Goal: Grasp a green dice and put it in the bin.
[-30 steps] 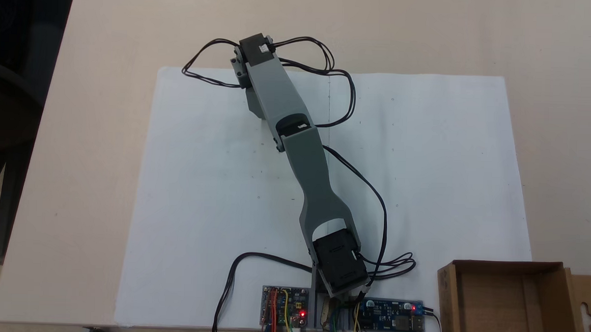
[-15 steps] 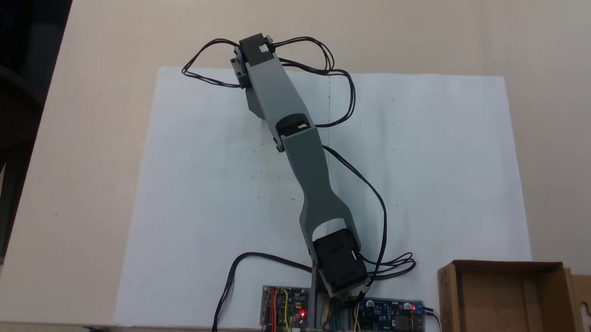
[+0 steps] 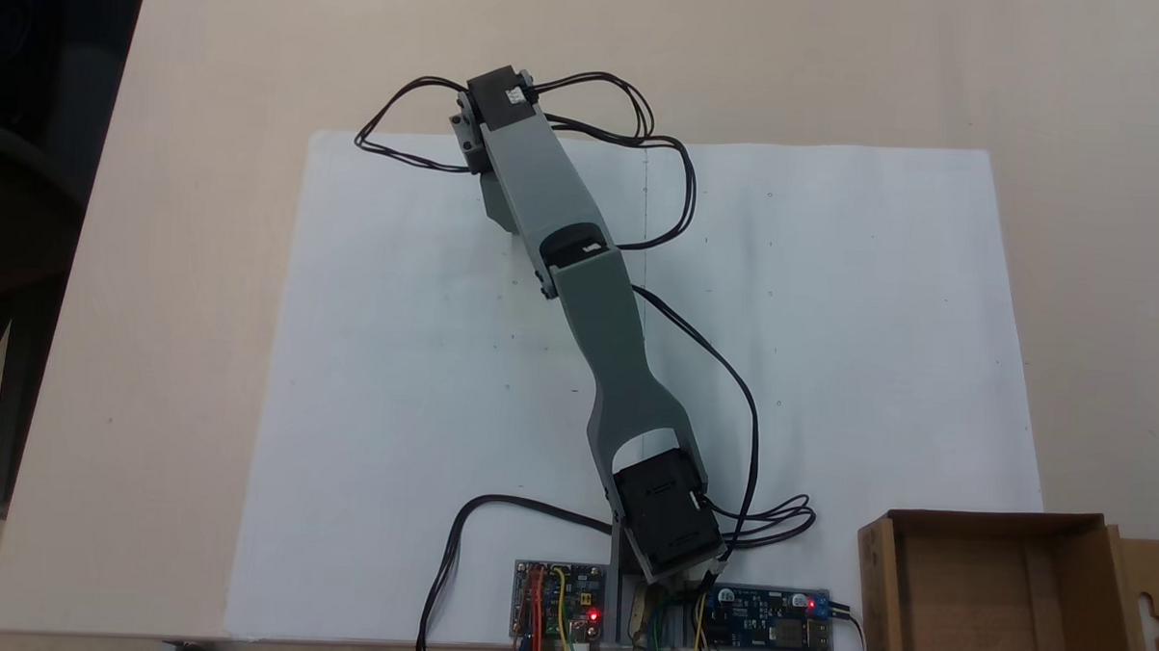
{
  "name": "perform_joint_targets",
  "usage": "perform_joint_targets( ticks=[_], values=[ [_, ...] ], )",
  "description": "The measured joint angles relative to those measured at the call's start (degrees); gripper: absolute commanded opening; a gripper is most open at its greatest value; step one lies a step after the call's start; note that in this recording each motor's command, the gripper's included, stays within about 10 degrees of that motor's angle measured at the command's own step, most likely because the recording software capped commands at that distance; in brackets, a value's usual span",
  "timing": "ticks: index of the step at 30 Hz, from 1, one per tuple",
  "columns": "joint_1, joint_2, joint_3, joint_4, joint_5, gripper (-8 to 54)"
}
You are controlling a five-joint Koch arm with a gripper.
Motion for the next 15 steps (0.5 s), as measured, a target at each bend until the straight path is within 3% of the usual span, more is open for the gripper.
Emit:
perform_joint_targets(
  ticks=[3, 9, 12, 15],
  values=[
    [0.00, 0.00, 0.00, 0.35, -0.09, 27.1],
    [0.00, 0.00, -0.09, 0.62, -0.09, 26.6],
    [0.00, 0.00, -0.09, 0.88, 0.00, 14.4],
    [0.00, 0.09, -0.09, 1.05, -0.09, 11.7]
  ],
)
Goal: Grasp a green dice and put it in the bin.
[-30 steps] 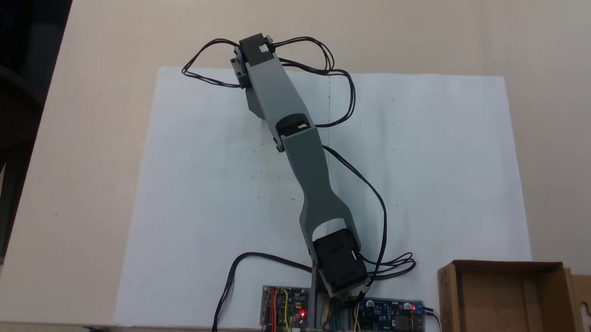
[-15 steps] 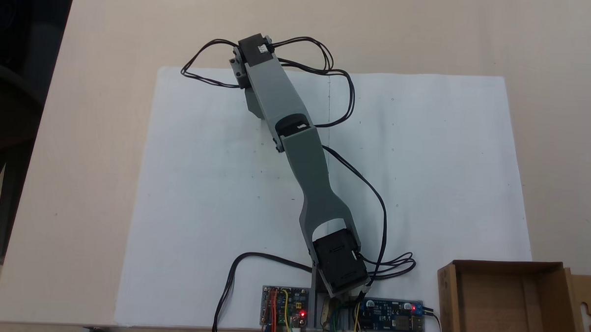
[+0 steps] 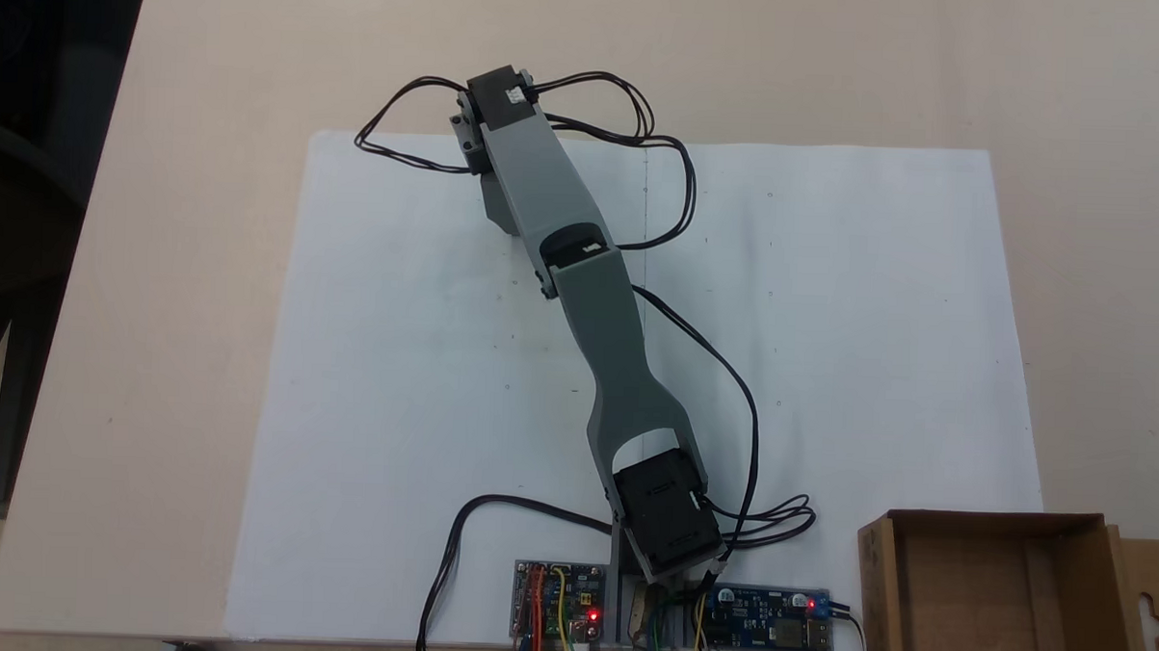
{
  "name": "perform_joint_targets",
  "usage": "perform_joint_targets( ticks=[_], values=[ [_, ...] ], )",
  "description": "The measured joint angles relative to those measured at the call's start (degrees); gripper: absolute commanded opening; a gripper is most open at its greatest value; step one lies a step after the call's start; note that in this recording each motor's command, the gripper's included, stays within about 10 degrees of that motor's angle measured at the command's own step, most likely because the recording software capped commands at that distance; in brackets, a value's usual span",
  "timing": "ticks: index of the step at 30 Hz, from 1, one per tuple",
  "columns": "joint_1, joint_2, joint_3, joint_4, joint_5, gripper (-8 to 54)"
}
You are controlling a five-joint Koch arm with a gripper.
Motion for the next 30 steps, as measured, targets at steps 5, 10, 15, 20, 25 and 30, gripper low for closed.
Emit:
perform_joint_targets(
  ticks=[5, 10, 15, 20, 25, 30],
  values=[
    [0.00, 0.00, 0.00, 0.00, 0.09, 11.7],
    [2.37, 1.05, 0.18, 0.70, 0.44, 11.7],
    [9.49, 9.58, 4.66, 1.14, 2.55, 11.7],
    [25.40, 22.50, 11.25, 1.32, 3.69, 11.7],
    [37.71, 32.61, 13.36, 2.46, 3.69, 11.7],
    [49.92, 42.45, 18.46, 5.19, 3.69, 11.7]
  ],
)
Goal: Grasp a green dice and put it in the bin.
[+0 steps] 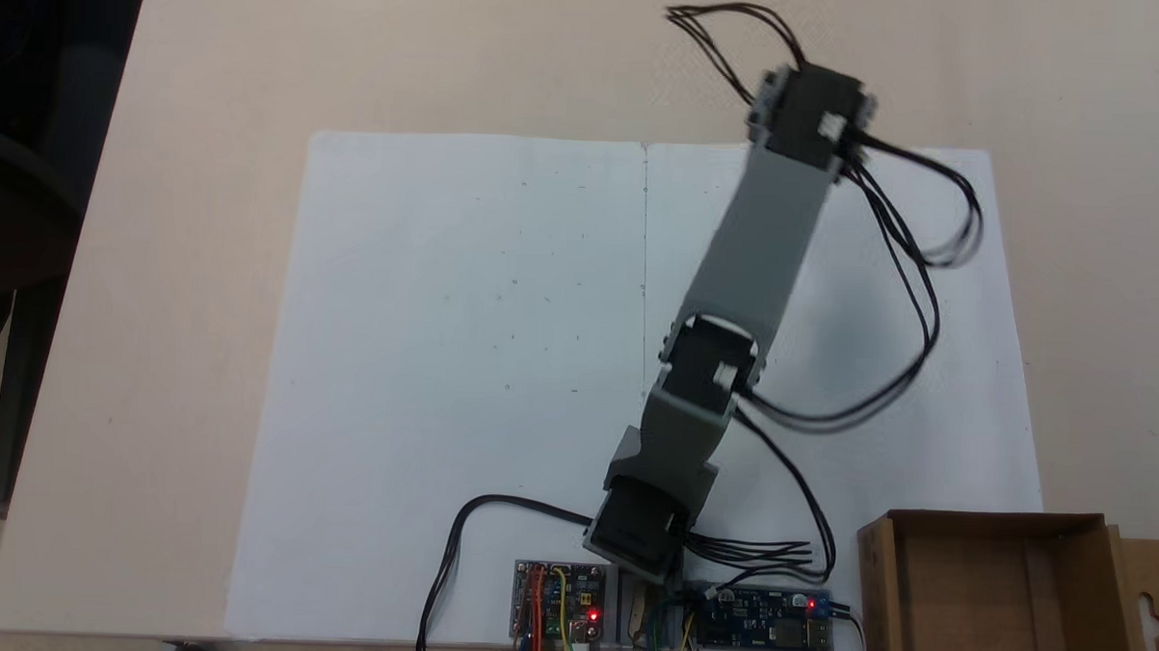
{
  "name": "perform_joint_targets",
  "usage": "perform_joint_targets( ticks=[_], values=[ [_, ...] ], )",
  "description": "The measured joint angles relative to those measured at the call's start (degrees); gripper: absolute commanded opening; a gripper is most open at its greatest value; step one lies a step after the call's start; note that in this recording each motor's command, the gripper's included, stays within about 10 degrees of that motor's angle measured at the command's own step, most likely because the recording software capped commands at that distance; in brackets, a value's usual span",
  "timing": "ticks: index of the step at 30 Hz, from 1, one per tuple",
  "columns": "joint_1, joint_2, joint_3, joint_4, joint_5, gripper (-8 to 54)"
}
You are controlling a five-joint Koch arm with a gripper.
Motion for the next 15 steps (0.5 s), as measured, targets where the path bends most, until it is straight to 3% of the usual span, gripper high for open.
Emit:
perform_joint_targets(
  ticks=[5, 15],
  values=[
    [13.71, 4.75, 2.46, 1.23, -1.93, 11.7],
    [39.20, 4.75, 2.55, 1.41, -16.26, 11.7]
  ],
)
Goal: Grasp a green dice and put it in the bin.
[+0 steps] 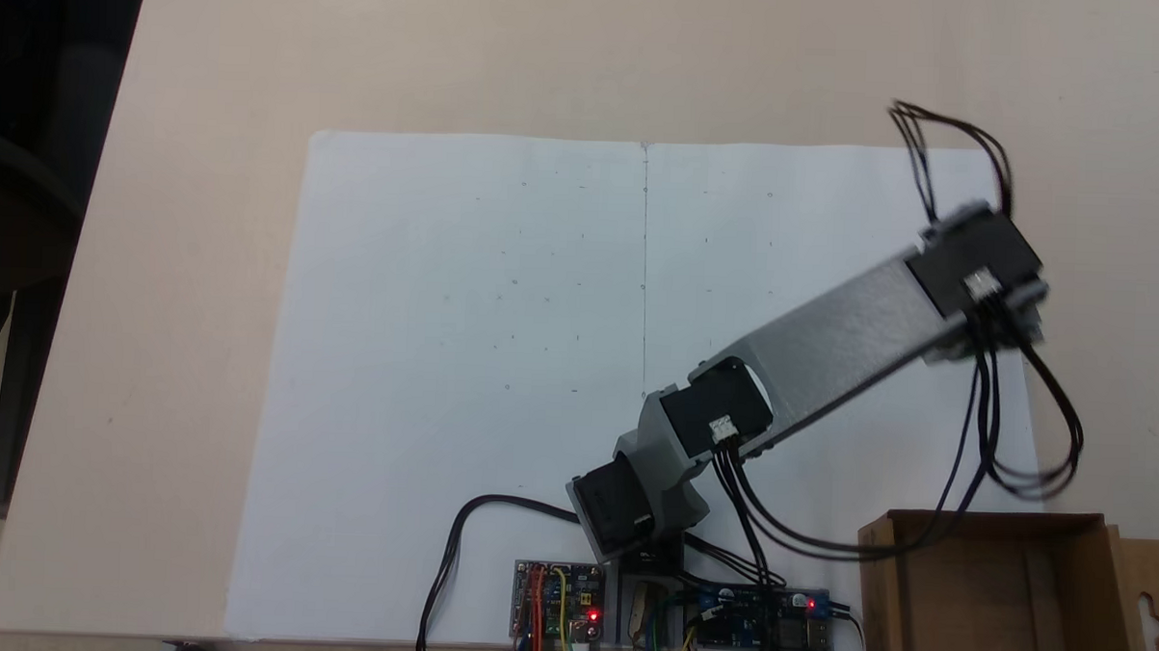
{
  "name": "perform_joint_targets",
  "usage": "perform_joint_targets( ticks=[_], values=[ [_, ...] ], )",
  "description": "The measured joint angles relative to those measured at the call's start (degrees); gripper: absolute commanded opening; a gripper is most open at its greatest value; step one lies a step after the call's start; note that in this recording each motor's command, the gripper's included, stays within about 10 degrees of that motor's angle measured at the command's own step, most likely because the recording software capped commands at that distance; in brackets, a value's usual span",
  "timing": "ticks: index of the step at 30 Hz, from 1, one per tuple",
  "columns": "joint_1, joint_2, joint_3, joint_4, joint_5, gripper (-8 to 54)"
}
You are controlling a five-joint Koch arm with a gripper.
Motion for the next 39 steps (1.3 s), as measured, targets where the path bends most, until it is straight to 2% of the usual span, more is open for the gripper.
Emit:
perform_joint_targets(
  ticks=[8, 22, 27, 36, 38, 39],
  values=[
    [15.91, -0.44, -0.09, -0.26, -10.11, 11.7],
    [35.60, -11.95, 0.00, -7.56, -25.31, 11.7],
    [39.29, -15.47, 0.09, -9.93, -29.00, 11.7],
    [39.64, -15.64, 7.82, -11.25, -31.90, 11.8],
    [39.64, -15.73, 9.05, -11.43, -31.90, 27.9],
    [39.64, -15.64, 10.37, -11.78, -31.90, 32.7]
  ],
)
